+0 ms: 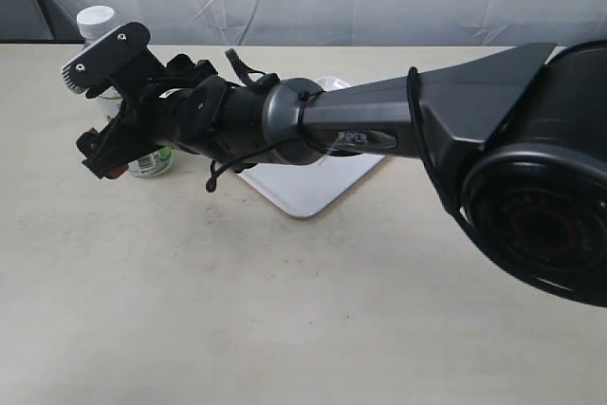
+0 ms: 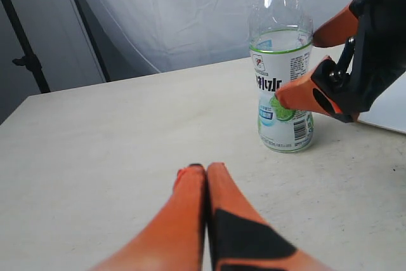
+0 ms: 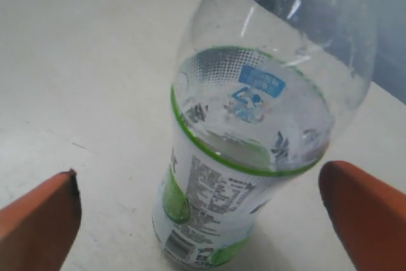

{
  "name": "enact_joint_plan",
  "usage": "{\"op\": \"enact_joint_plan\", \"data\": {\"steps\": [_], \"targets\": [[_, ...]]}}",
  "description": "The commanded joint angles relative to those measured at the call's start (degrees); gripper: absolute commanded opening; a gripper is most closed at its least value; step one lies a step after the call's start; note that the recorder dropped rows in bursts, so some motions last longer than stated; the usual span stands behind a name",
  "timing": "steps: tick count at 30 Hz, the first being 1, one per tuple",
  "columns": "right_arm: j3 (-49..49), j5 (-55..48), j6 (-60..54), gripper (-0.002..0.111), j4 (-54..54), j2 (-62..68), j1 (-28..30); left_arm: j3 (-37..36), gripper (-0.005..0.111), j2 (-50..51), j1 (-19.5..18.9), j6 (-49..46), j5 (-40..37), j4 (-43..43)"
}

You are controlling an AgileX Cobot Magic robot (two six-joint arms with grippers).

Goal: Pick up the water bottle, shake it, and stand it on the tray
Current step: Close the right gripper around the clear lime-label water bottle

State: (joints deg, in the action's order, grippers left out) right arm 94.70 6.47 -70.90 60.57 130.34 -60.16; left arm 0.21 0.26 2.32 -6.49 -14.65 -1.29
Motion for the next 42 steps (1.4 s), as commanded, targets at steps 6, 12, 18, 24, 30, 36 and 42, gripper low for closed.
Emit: {"op": "enact_joint_plan", "data": {"steps": [6,12,18,24,30,36,42], "targets": [[0.4,4.6,0.1,0.104,1.3,0.3,0.1,-0.2,0.0,-0.3,0.0,-0.1,0.5,0.0],[1.9,5.0,1.7,0.104,1.3,0.3,0.2,-0.2,0.0,-0.3,0.0,-0.1,0.5,0.0],[5.4,3.0,2.1,0.104,1.4,2.8,0.2,-0.2,0.0,-0.3,0.0,0.0,0.5,0.0],[7.3,2.8,3.1,0.104,1.4,5.3,0.2,-0.2,0.0,-0.3,0.0,0.0,0.5,0.0],[7.4,4.6,3.8,0.104,1.4,5.5,0.2,-0.2,0.0,-0.3,0.0,0.0,0.5,0.0],[11.4,4.1,3.9,0.104,1.4,8.2,0.2,-0.2,0.0,-0.3,0.0,0.0,0.5,0.0],[13.2,4.3,4.1,0.104,1.4,9.1,0.2,-0.2,0.0,-0.3,0.0,0.0,0.5,0.0]]}}
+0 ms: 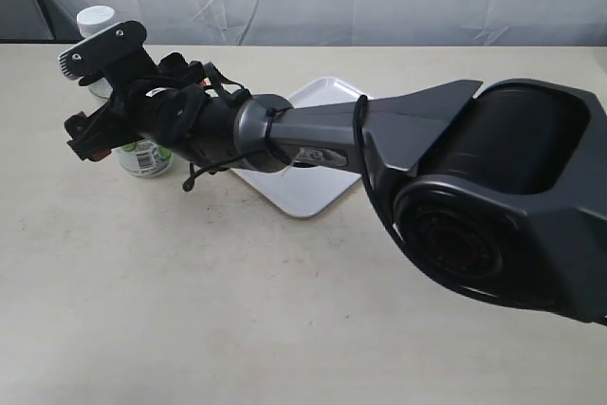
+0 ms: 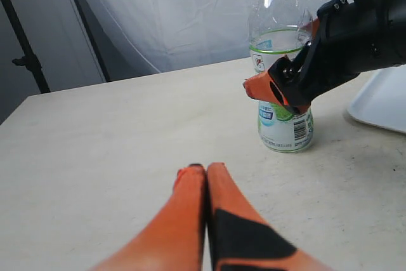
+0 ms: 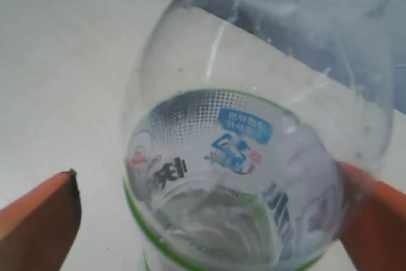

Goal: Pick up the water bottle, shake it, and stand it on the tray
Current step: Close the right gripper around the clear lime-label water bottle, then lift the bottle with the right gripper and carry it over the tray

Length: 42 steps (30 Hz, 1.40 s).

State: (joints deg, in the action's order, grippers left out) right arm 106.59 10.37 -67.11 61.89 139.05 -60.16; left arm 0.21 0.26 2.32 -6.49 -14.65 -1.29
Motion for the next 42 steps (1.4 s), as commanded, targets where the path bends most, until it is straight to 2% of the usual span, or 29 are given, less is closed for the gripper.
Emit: {"op": "enact_joint_plan", "data": {"steps": [1,8,10,11,13,17,18,21,23,28,32,34,36,38,40,42], "targets": [[1.6,0.4,0.3,0.104,0.1,0.5,0.2,-0.2,0.0,-0.3,0.0,0.0,0.5,0.0],[1.7,0.5,0.3,0.104,0.1,0.6,0.2,-0.2,0.0,-0.3,0.0,0.0,0.5,0.0],[1.7,0.4,0.3,0.099,0.1,0.6,0.2,-0.2,0.0,-0.3,0.0,0.0,0.5,0.0],[1.7,-0.1,0.3,0.092,0.1,0.6,0.2,-0.2,0.0,-0.3,0.0,0.0,0.5,0.0],[1.7,-1.1,0.3,0.069,0.1,0.6,0.2,-0.2,0.0,-0.3,0.0,0.0,0.5,0.0],[1.7,-2.9,0.3,0.007,0.1,0.6,0.2,-0.2,0.0,-0.3,0.0,0.0,0.5,0.0],[1.7,-3.5,0.9,0.001,0.6,0.6,0.2,-0.2,0.0,-0.3,0.0,0.0,0.5,0.0],[1.7,-5.8,0.9,0.003,0.6,0.6,0.2,-0.2,0.0,-0.3,0.0,0.0,0.5,0.0],[1.7,-8.7,0.9,-0.001,1.0,0.5,0.2,-0.2,0.0,-0.3,0.0,0.0,0.5,0.0],[0.4,-10.4,1.3,-0.001,2.9,-6.0,0.2,-0.2,0.0,-0.3,0.0,0.0,0.5,0.0],[-12.6,1.3,0.2,-0.001,3.0,-17.5,0.2,-0.2,0.0,-0.3,0.0,0.0,0.5,0.0],[-19.7,10.2,-8.2,-0.001,8.6,-23.1,0.2,-0.2,0.0,-0.3,0.0,0.0,0.5,0.0],[-24.6,20.6,-19.4,-0.001,19.3,-27.2,0.2,-0.2,0.0,-0.3,0.0,0.0,0.5,0.0],[-26.9,26.6,-26.6,-0.001,30.3,-30.0,0.3,-0.2,0.0,-0.3,0.0,0.0,0.5,0.0],[-28.9,17.2,-35.9,-0.001,37.2,-32.8,1.6,-0.2,0.0,-0.3,0.0,0.0,0.5,0.0],[-31.8,-3.1,-48.3,-0.001,38.1,-35.2,2.9,-0.2,0.0,-0.3,0.0,0.0,0.5,0.0]]}}
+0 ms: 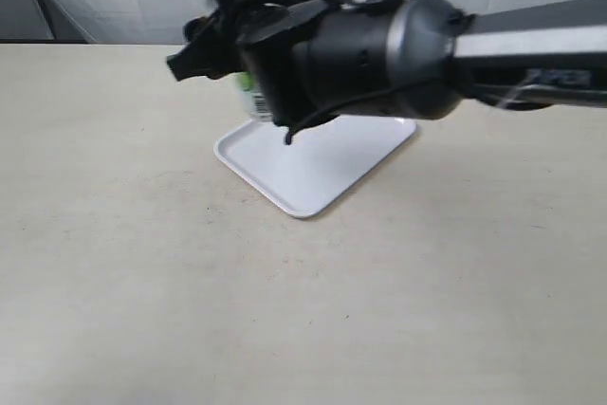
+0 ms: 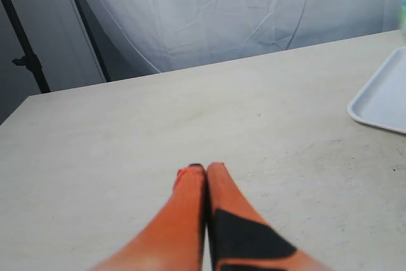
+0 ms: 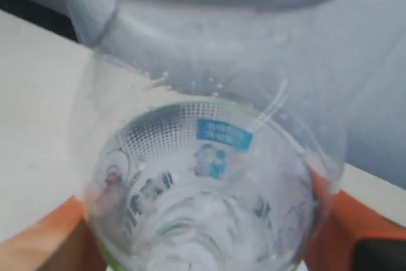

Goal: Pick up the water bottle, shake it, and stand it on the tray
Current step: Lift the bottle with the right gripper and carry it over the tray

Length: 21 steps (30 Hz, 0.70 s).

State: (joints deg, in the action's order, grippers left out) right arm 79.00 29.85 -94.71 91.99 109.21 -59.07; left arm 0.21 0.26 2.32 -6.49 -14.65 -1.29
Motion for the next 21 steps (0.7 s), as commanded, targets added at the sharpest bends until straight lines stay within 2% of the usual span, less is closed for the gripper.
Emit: {"op": "enact_joint_plan", "data": {"steps": [1,4,5,7,8,9,12,13,14,17,18,20,21], "targets": [[-4.5,-23.2,-20.2,-0.001,8.0,-6.0,2.1,-0.2,0.0,-0.3,0.0,0.0,0.5,0.0],[-2.9,4.4,-3.3,-0.001,8.0,-5.8,2.3,-0.2,0.0,-0.3,0.0,0.0,0.5,0.0],[-2.7,3.3,-4.7,-0.001,8.0,-5.8,2.5,-0.2,0.0,-0.3,0.0,0.0,0.5,0.0],[-4.4,-15.0,-16.6,-0.001,8.0,-6.9,3.1,-0.2,0.0,-0.3,0.0,0.0,0.5,0.0],[-5.1,-18.9,-19.7,-0.001,8.0,-7.6,3.1,-0.2,0.0,-0.3,0.0,0.0,0.5,0.2],[-5.3,-15.6,-18.5,-0.001,8.0,-7.9,2.7,-0.2,0.0,-0.3,0.0,0.0,0.5,0.2],[-3.4,16.5,-5.0,-0.001,8.0,-7.0,2.3,-0.2,0.0,-0.3,0.0,0.0,0.5,0.2],[-3.3,19.9,-3.1,-0.001,8.0,-7.0,2.6,-0.2,0.0,-0.3,0.0,0.0,0.5,0.2],[-3.6,16.6,-3.7,-0.001,8.0,-7.3,2.8,-0.2,0.0,-0.3,0.0,0.0,0.5,0.2],[-6.0,-15.7,-14.4,-0.001,8.0,-10.3,3.0,-0.2,0.0,-0.3,0.0,0.0,0.5,0.2],[-6.2,-20.0,-14.6,-0.001,8.0,-10.9,3.0,-0.2,0.0,-0.3,0.0,0.0,0.5,0.2],[-5.5,-8.3,-6.3,-0.001,8.0,-11.3,3.0,-0.2,0.0,-0.3,0.0,0.0,0.5,0.0],[-5.4,4.2,0.0,-0.001,8.0,-11.0,3.4,-0.2,0.0,-0.3,0.0,0.0,0.5,0.0]]}}
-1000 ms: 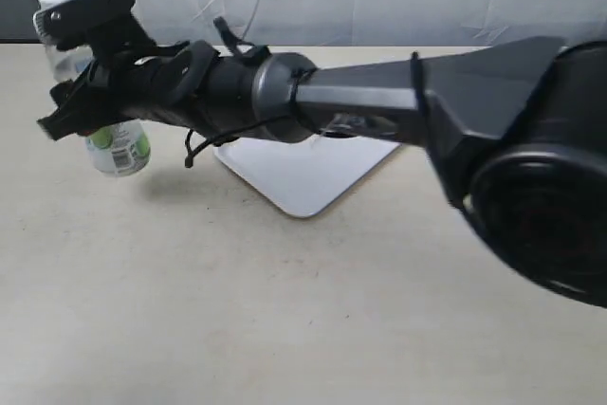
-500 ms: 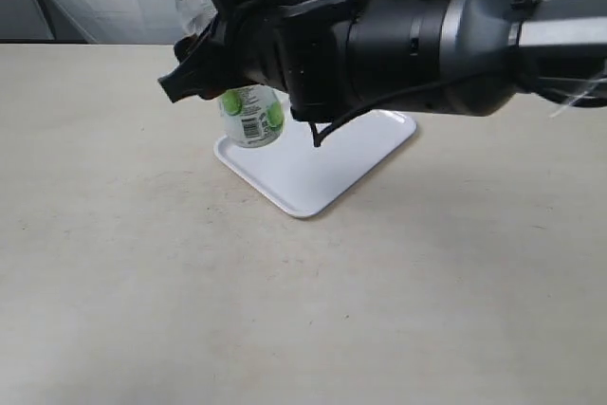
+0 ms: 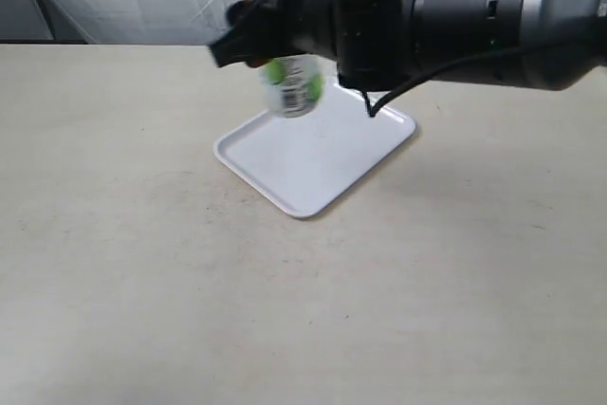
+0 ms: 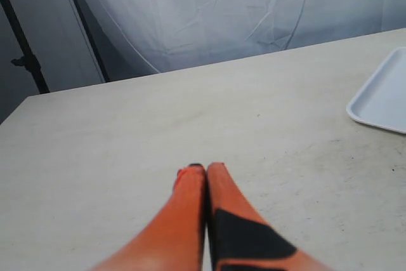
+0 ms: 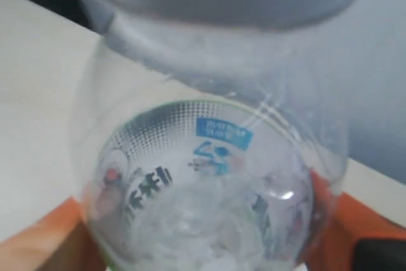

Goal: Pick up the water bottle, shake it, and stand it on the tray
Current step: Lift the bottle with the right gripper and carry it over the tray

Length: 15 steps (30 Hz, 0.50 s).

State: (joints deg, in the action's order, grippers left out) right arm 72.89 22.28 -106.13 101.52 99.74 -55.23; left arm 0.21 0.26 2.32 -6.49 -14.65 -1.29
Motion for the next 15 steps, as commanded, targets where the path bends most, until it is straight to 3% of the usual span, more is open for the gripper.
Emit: {"op": "enact_joint_plan", "data": {"steps": [1,2,5,6,7,9,10,13,15], "targets": [[0.7,17.9,15.4,-0.001,-1.6,-1.6,0.0,-0.2,0.0,-0.3,0.0,0.0,0.5,0.0],[0.4,18.0,16.6,-0.001,-1.6,-1.6,0.7,-0.2,0.0,-0.3,0.0,0.0,0.5,0.0],[-1.7,-13.0,6.9,-0.001,-1.6,-3.3,2.3,-0.2,0.0,-0.3,0.0,0.0,0.5,0.0],[-1.9,-17.1,3.5,-0.001,-1.6,-3.5,2.6,-0.2,0.0,-0.3,0.0,0.0,0.5,0.0],[-1.5,-11.7,5.5,-0.001,-1.6,-3.5,2.5,-0.2,0.0,-0.3,0.0,0.0,0.5,0.0],[-0.9,9.5,13.0,-0.001,-1.6,-3.2,1.5,-0.2,0.0,-0.3,0.0,0.0,0.5,0.0],[-0.9,13.3,13.1,-0.001,-1.6,-3.4,1.5,-0.2,0.0,-0.3,0.0,0.0,0.5,0.0],[-0.9,8.5,4.3,-0.001,-1.6,-5.4,1.8,-0.2,0.0,-0.3,0.0,0.0,0.5,0.0],[-2.1,5.0,5.5,-0.001,-1.6,-5.9,1.7,-0.2,0.0,-0.3,0.0,0.0,0.5,0.0]]}}
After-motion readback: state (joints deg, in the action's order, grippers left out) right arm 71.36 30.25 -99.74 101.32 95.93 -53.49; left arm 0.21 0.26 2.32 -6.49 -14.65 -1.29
